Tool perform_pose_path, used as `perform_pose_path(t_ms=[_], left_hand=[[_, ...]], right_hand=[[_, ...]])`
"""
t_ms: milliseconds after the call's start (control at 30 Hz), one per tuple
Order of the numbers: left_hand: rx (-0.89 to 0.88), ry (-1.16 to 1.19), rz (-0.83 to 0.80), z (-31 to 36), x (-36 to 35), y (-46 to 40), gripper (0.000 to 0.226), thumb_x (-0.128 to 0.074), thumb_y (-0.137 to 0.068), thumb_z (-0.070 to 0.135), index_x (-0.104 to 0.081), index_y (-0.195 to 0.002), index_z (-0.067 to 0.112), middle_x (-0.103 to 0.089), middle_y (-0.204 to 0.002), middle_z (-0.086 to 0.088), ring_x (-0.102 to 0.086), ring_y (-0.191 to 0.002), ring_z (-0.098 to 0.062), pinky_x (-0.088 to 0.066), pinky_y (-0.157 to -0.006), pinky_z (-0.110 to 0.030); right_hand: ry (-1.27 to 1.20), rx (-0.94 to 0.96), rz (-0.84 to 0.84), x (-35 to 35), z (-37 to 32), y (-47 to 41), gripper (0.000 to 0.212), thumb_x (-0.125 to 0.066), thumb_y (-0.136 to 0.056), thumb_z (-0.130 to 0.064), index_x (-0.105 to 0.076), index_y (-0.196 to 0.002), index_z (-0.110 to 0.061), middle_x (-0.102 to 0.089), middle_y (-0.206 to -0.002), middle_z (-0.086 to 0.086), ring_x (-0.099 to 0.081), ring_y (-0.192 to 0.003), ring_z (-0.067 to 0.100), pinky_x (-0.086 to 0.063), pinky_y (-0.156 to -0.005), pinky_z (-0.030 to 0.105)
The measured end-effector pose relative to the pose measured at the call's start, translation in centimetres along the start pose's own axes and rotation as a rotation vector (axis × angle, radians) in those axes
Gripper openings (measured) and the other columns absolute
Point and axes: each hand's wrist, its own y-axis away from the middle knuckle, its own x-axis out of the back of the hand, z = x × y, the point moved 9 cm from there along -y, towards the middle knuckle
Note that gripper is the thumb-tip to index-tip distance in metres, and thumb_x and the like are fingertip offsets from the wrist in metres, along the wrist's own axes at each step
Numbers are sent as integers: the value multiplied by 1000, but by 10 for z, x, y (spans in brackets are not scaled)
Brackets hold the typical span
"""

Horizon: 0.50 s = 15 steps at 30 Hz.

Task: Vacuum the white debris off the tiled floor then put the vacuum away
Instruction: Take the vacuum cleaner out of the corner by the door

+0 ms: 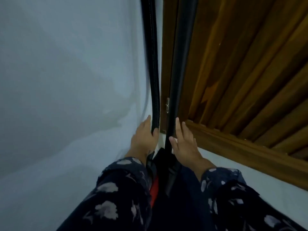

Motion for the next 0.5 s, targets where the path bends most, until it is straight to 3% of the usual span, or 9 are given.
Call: perform_pose_path(t_ms=[133,233,333,433,500], left_hand=[[-32,61,-18,-47,-46,-37,65,-43,-103,23,-10,-159,21,-28,-160,-4,-31,-144,-21,-28,-118,-37],[-67,77,16,-67,-69,-67,65,-43,-103,25,-7,-158,28,-30,-158,-4,-33,-143,-20,-29,-115,-35],[-92,135,25,-85,-97,-99,73,-46,-102,30,4,-156,38,-35,-155,-5,-39,-138,-20,-33,-115,-39],[-84,275,-22,-94,-122,-121,87,-50,-101,23,18,-151,42,-31,-158,-7,-38,-141,-21,-30,-118,-42],[-85,324,-31,-99,-132,-132,95,-54,-99,15,23,-148,43,-29,-160,-6,-36,-142,-22,-30,-118,-46]], right_hand=[[-73,150,146,-45,20,-28,65,-26,-102,-41,30,-133,-52,3,-161,-1,-5,-148,20,-15,-120,48],[-203,257,239,-63,24,-52,71,-31,-101,-38,32,-126,-57,-3,-160,-3,-9,-147,15,-14,-120,32],[-356,282,309,-75,26,-72,70,-35,-100,-35,25,-121,-62,-19,-157,-3,-27,-141,13,-20,-105,16],[-420,321,433,-80,35,-84,68,-35,-96,-50,25,-120,-73,-45,-144,9,-51,-125,25,-33,-94,18],[-450,353,501,-83,42,-89,63,-31,-93,-57,22,-119,-77,-53,-135,13,-55,-118,31,-36,-91,19]])
